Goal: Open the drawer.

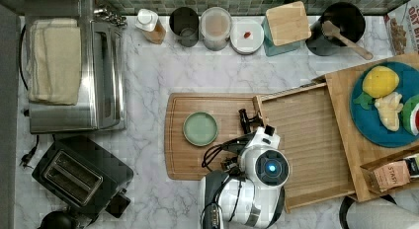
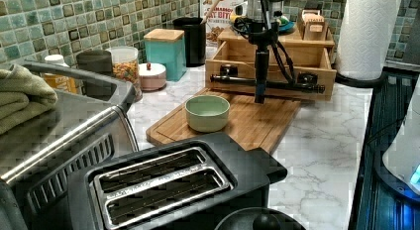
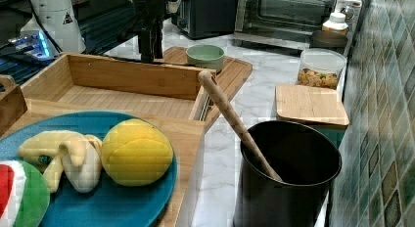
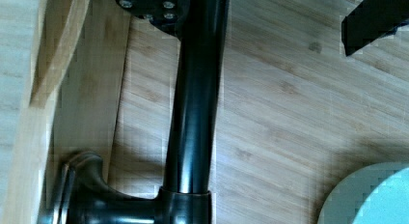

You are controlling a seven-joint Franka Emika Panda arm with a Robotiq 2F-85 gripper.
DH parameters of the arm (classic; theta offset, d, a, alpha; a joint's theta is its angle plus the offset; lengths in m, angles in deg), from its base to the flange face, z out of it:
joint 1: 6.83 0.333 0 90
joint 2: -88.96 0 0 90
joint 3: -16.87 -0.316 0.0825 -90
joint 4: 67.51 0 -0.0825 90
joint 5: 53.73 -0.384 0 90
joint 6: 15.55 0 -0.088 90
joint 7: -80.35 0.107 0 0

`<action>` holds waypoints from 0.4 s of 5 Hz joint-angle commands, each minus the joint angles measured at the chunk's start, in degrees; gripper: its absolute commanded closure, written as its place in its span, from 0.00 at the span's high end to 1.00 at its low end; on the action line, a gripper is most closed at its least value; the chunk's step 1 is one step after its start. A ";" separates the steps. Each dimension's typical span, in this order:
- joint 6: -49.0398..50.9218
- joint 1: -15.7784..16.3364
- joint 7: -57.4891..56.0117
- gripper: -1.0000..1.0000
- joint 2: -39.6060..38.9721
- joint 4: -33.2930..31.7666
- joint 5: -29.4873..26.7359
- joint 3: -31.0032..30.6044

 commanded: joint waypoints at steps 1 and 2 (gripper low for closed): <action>5.10 5.69 4.17 1.00 4.99 0.41 -1.48 -6.30; 5.09 6.17 4.31 1.00 4.99 0.42 -1.35 -5.79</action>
